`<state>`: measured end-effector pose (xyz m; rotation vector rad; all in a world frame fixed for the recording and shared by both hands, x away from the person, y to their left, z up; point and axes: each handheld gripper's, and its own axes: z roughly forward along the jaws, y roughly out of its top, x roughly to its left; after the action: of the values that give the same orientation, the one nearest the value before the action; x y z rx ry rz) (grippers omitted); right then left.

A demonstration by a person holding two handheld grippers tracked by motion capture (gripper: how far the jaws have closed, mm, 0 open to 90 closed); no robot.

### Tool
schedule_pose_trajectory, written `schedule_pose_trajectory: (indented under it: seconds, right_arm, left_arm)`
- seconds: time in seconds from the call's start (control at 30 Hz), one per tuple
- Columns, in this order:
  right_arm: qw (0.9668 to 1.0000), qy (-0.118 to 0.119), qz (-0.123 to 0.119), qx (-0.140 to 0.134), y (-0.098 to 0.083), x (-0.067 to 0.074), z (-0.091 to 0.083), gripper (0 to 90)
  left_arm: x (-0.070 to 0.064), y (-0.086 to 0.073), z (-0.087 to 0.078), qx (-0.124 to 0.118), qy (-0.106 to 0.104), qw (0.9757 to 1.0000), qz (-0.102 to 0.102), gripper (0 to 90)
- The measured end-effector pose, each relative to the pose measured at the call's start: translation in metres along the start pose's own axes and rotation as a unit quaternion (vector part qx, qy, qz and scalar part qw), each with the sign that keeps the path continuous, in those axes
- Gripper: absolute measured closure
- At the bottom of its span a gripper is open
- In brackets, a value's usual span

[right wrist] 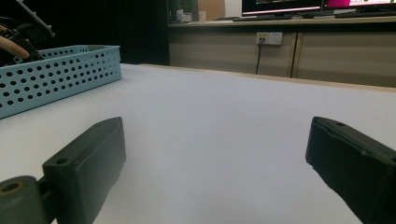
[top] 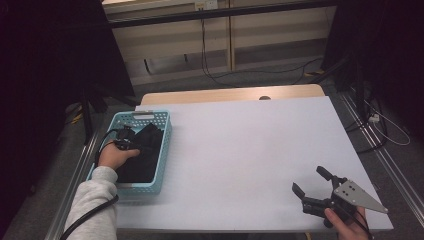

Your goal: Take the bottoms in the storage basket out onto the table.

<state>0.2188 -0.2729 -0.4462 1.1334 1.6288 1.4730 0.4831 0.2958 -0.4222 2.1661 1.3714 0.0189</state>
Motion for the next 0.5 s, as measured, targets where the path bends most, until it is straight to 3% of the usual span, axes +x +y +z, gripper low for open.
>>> schedule_pose_trajectory:
  seconds: [0.13, 0.2, 0.33, 0.4, 0.43, 0.5]
  right_arm:
    - [1.0000, -0.001, 0.000, -0.001, 0.000, -0.001, -0.001, 4.7]
    - [1.0000, -0.001, -0.003, 0.000, 0.000, -0.001, -0.001, 4.7]
    - [1.0000, -0.002, -0.004, 0.001, 0.000, -0.001, -0.002, 4.7]
    - [1.0000, -0.003, -0.003, -0.002, 0.000, -0.002, -0.003, 4.7]
    - [1.0000, -0.004, -0.005, -0.003, 0.000, -0.002, -0.003, 4.7]
    - [1.0000, -0.004, -0.001, -0.004, 0.001, -0.002, -0.004, 4.7]
  left_arm:
    - [-0.006, 0.007, -0.008, 0.002, -0.004, 1.0000, 0.003, 73.1]
    - [-0.011, 0.015, -0.022, 0.011, -0.002, 0.9999, 0.008, 73.4]
    - [-0.017, 0.023, -0.039, -0.001, 0.000, 1.0000, 0.001, 73.9]
    - [-0.024, 0.032, -0.059, -0.013, 0.003, 0.9999, 0.005, 74.0]
    - [-0.024, 0.032, -0.059, -0.013, 0.003, 0.9999, 0.005, 74.0]
    - [-0.034, 0.042, -0.079, -0.037, -0.004, 0.9993, 0.008, 74.0]
